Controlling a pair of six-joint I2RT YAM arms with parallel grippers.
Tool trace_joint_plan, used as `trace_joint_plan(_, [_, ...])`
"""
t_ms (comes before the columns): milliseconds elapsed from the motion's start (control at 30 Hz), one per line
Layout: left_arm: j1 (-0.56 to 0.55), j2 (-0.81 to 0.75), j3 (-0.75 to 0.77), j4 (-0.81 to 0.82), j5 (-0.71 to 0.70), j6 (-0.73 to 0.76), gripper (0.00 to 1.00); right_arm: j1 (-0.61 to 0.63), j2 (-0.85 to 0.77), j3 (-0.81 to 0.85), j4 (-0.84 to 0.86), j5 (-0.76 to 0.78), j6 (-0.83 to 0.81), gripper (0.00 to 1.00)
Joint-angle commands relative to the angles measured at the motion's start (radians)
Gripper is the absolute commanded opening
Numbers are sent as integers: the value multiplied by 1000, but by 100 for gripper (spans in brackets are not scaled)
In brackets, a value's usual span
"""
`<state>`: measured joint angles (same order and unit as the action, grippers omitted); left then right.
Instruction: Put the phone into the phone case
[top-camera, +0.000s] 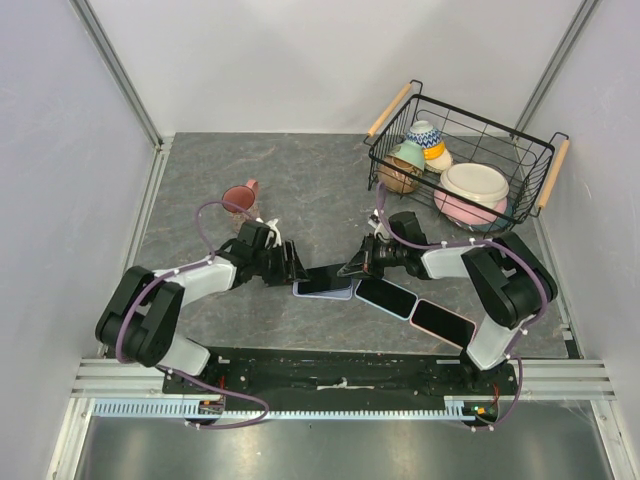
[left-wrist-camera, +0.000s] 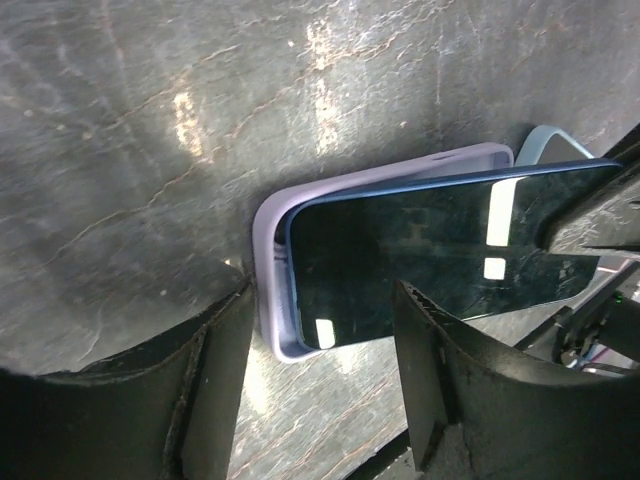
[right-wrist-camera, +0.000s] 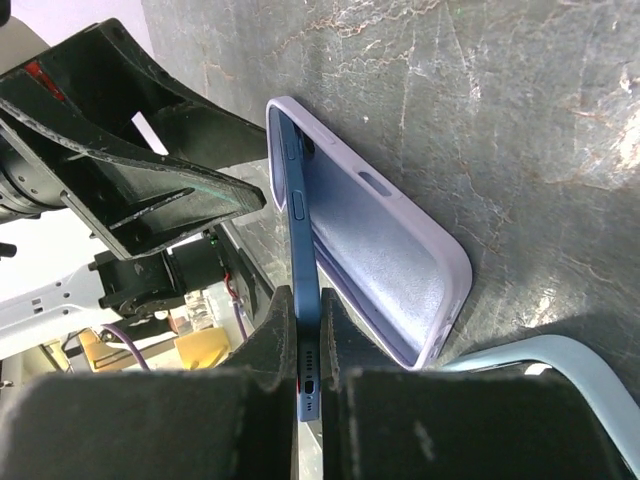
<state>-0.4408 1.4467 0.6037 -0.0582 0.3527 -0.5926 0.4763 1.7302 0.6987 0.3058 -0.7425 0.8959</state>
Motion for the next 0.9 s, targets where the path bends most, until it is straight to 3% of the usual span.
trace_joint_plan(0, [-3,63,16,85,80,-45,64,21,57,-36,53,104,17,0])
trace_joint_plan(200, [-19,87,2,161,129,-79,63,51,95,-64,121,109,54,0])
trace_joint_plan(567, [-56,83,48,112,121,-55,63,105,140,-64,159,124,77,0])
trace_joint_plan(633, [-59,46,91,49,47,-10,61,105,141,-67,158,124,72,0])
trace_joint_plan(767, [-62,-57,175,-234,-209,132,62,107,143,-71,136,138,57,0])
trace_joint_plan(867, [-62,-159,214,-319,-288,177,62,107,150,-70,118,143,41,0])
